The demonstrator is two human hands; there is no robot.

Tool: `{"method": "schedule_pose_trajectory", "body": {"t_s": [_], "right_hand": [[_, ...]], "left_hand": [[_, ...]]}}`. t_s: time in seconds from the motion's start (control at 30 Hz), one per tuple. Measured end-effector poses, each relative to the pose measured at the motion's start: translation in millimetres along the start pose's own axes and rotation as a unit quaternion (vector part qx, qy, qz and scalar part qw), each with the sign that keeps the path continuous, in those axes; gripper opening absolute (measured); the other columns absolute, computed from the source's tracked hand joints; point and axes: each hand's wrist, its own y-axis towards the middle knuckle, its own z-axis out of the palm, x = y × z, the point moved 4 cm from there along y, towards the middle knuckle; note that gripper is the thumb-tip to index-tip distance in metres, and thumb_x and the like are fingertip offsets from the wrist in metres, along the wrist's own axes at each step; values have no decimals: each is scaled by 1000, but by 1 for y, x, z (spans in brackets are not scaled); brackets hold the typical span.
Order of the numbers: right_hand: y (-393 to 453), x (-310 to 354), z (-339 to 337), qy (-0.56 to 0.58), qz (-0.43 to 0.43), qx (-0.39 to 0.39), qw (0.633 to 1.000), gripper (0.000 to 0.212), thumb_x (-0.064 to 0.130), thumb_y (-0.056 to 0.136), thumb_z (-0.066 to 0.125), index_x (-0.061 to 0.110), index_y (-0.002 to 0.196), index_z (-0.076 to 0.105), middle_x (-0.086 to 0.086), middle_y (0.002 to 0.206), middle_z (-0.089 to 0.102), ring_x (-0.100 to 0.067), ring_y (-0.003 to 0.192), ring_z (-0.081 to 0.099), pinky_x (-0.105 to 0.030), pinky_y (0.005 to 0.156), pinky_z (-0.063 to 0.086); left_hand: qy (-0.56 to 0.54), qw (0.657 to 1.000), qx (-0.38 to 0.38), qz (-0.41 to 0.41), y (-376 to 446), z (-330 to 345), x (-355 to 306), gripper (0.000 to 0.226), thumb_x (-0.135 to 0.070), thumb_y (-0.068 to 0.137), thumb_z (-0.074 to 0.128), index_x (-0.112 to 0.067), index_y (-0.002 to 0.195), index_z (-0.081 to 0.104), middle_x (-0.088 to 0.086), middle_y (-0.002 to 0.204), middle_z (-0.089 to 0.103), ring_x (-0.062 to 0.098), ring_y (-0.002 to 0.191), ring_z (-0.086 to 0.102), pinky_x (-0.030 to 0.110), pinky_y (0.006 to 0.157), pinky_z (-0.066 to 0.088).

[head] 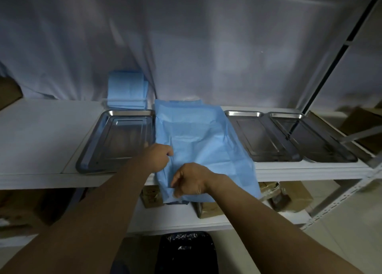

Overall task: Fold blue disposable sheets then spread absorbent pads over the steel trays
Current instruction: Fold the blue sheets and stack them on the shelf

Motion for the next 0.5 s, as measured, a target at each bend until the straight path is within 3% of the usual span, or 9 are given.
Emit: {"method": "schedule_pose_trajectory", "body": {"t_s": [0.13, 0.23, 0.33, 0.4, 0.5], "right_hand": [[-3, -25, -4, -23, 55, -66, 996, 27, 29, 86, 57, 15, 104, 71, -5, 114, 67, -24, 109, 59, -28, 89, 45], [-11, -53, -18, 10, 153, -171, 973, 29, 27, 92, 47, 13, 107, 68, -8, 116, 65, -28, 110, 59, -29, 87, 45], [-28, -92, -30, 90, 276, -304, 907, 30, 18, 91, 42, 13, 111, 64, -10, 118, 62, -30, 113, 57, -33, 89, 46], [-44, -119, -27, 159, 353, -353, 852, 32, 15, 89, 45, 9, 117, 59, -15, 123, 57, -34, 117, 53, -37, 93, 46], [-63, -147, -13, 231, 435, -322, 809, 38, 14, 89, 48, 1, 125, 49, -20, 129, 49, -37, 119, 50, -41, 97, 44]], "left_hand": [[76, 997, 8, 6, -3, 8, 0, 42, -20, 87, 59, -21, 129, 54, 6, 136, 49, 25, 129, 43, 42, 114, 26], [-5, 993, -117, 1, -13, 5, -1, 33, -13, 85, 63, -12, 118, 64, 12, 124, 57, 30, 119, 48, 35, 104, 37], [-146, 955, -249, -69, -30, -3, 6, 12, -4, 86, 58, 3, 90, 67, 22, 99, 64, 37, 96, 60, 38, 82, 48], [-136, 951, -244, -134, -40, 2, 11, 19, -14, 91, 52, 2, 87, 63, 21, 94, 64, 37, 92, 61, 42, 78, 51], [-105, 948, -206, -218, -54, 17, 16, 31, -25, 93, 47, 2, 92, 63, 20, 97, 66, 38, 93, 62, 39, 76, 51]]}}
